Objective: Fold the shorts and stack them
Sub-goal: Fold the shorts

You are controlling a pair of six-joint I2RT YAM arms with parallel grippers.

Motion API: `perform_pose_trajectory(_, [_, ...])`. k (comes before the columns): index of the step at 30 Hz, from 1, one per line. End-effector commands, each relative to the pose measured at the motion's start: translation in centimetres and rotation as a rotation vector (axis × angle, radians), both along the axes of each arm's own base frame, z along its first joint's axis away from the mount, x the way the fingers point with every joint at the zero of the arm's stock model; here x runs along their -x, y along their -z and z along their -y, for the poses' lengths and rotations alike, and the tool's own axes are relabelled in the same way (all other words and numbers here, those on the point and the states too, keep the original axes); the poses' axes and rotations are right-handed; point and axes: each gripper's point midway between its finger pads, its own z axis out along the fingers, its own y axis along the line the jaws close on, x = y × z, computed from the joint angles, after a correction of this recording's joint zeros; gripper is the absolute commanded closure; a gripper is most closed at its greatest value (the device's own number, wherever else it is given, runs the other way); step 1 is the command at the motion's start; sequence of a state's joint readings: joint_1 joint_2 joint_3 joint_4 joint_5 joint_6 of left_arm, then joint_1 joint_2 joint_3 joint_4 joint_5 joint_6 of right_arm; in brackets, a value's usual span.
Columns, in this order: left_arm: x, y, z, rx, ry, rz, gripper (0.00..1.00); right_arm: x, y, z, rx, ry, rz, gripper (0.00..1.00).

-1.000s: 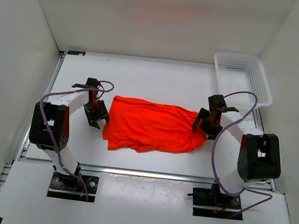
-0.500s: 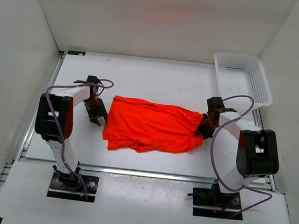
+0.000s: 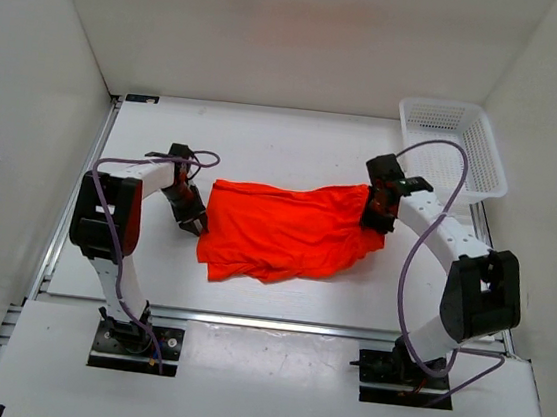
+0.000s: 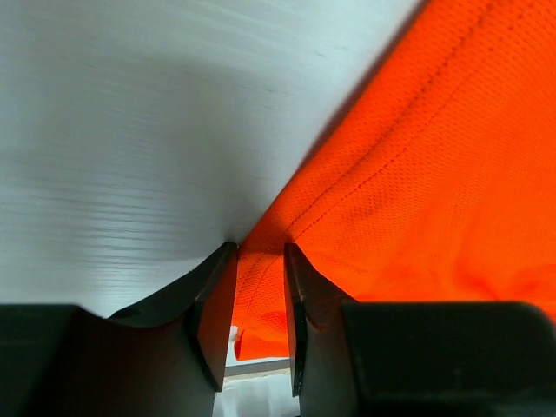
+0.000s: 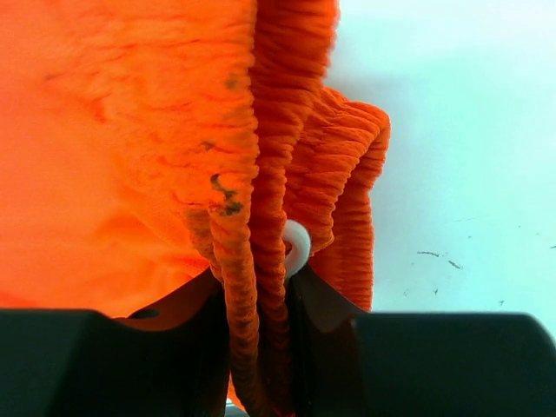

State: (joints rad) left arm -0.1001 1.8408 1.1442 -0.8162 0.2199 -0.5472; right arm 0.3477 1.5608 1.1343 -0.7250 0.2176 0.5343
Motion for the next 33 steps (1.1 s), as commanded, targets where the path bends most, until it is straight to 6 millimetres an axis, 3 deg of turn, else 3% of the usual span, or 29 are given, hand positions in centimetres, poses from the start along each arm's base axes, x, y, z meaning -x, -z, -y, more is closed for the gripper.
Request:
perform_pose_trajectory(1, [-0.2,0.1,0.9,0.024,0.011,0.017,0.61,-0.4,-4.7,-0.9,0.119,-0.067,0.100,1.00])
perform_pose_trajectory(3, [-0.3,0.3,0.9,0.024,0.011,0.017,0.61,-1.1,-6.8,-2.3,0.152,-0.080,0.146,1.00])
perform_pose_trajectory(5, [-0.3,0.3,0.9,0.024,0.011,0.017,0.61,-0.3,-6.9,-4.0,0.227,-0.138,0.119,1.00])
perform_pose_trajectory(6, [-0.2,0.6,0.9,0.023,0.011,0.007,0.61,-1.0,-8.4,-5.0,0.234,-0.135,0.158,1.00])
perform_pose_trajectory(7, [-0.2,0.6,0.9,0.023,0.011,0.007,0.61,-0.3,-8.0,-6.6,0.266,-0.192,0.134,1.00])
perform_pose_trajectory(9, [-0.2,0.6,0.9,0.023,0.011,0.007,0.61,-0.2,-8.3,-8.8,0.266,-0.220,0.141,1.00])
perform_pose_trajectory(12, [-0.1,0.9,0.9,0.023,0.011,0.007,0.61,-0.8,-9.3,-13.7,0.256,-0.280,0.173,1.00])
perform_pose_trajectory(13, [0.0,0.9,0.9,0.022,0.020,0.009,0.61,-0.2,-9.4,-15.5,0.250,-0.322,0.182,1.00])
perform_pose_trajectory(14, [0.0,0.9,0.9,0.022,0.020,0.009,0.61,-0.1,-9.6,-16.2,0.267,-0.336,0.183,1.00])
perform_pose_trajectory(16, [0.0,0.9,0.9,0.022,0.020,0.009,0.61,-0.2,-10.1,-19.2,0.246,-0.375,0.208,1.00])
perform_pose_trajectory(18, [0.1,1.2,0.8,0.021,0.020,-0.002,0.61,-0.2,-9.4,-21.1,0.238,-0.401,0.200,1.00])
perform_pose_trajectory(20, [0.1,1.2,0.8,0.021,0.020,-0.002,0.61,-0.1,-10.4,-23.7,0.174,-0.429,0.222,1.00])
perform_pose_trajectory(22, [0.1,1.2,0.8,0.021,0.020,-0.002,0.61,0.1,-9.5,-25.6,0.161,-0.456,0.215,1.00])
perform_pose_trajectory(23, [0.1,1.2,0.8,0.021,0.020,-0.002,0.61,-0.3,-10.3,-26.4,0.133,-0.463,0.236,1.00])
perform_pose_trajectory(25, [-0.1,1.3,0.8,0.020,0.029,0.000,0.61,0.0,-9.2,-28.0,0.109,-0.488,0.209,1.00])
perform_pose_trajectory(27, [-0.1,1.3,0.8,0.020,0.029,0.000,0.61,-0.1,-9.4,-30.2,0.044,-0.519,0.233,1.00])
perform_pose_trajectory(28, [-0.1,1.3,0.8,0.020,0.029,0.000,0.61,0.2,-9.7,-31.7,-0.003,-0.550,0.246,0.89])
perform_pose_trajectory(29, [-0.5,1.1,0.9,0.021,0.029,0.010,0.61,0.6,-8.3,-32.6,-0.024,-0.607,0.224,0.73])
perform_pose_trajectory(30, [-0.5,1.1,0.9,0.021,0.029,0.010,0.59,1.5,-10.3,-35.6,-0.200,-0.682,0.250,0.51])
perform_pose_trajectory(32, [-1.0,0.0,0.6,0.046,0.009,0.040,0.45,2.4,-11.6,-37.0,-0.303,-0.734,0.272,0.09])
perform_pose_trajectory(33, [-1.0,-0.4,0.1,0.046,0.006,0.055,0.42,3.0,-12.5,-36.5,-0.330,-0.742,0.285,0.02])
